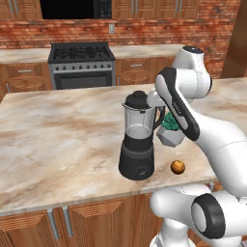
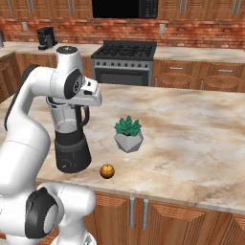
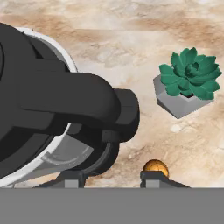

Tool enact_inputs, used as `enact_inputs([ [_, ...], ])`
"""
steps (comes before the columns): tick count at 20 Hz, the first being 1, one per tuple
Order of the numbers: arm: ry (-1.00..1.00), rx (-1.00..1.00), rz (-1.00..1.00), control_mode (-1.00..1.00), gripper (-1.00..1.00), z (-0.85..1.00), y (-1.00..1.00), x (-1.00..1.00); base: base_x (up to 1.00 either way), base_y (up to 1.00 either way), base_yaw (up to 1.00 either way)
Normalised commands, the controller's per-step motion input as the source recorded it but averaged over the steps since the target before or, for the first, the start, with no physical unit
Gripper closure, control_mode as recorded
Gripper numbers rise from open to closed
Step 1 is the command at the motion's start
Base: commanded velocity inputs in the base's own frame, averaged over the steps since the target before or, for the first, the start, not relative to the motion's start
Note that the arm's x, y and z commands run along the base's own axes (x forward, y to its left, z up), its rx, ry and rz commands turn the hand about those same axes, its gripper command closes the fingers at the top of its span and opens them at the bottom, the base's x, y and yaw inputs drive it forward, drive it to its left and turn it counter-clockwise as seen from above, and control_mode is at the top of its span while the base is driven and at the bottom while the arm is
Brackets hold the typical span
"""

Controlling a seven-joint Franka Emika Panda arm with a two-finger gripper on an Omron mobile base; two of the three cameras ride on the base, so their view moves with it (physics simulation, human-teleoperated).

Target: Open the blender lid, put the orange in the blender, close the lid, and start the blender.

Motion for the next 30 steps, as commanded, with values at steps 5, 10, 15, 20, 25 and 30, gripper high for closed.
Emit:
enact_inputs([
  [5,0.0,-0.01,0.0,-1.0,-1.0,-0.06,0.06,0.0,0.0,0.0,0.0],
  [10,-0.05,0.01,-0.05,-1.0,-1.0,0.46,0.04,-0.28,0.0,0.0,0.0],
  [15,-0.17,0.0,-0.01,-1.0,-1.0,0.95,0.63,-0.28,0.0,0.0,0.0],
  [20,-0.03,0.09,0.04,-1.0,-1.0,0.0,0.5,0.33,0.0,0.0,0.0],
  [25,0.05,0.04,0.11,-1.0,-1.0,-0.19,0.0,0.4,0.0,0.0,0.0],
  [30,0.11,-0.08,0.0,-1.0,-1.0,-0.09,0.19,0.35,0.0,0.0,0.0],
])
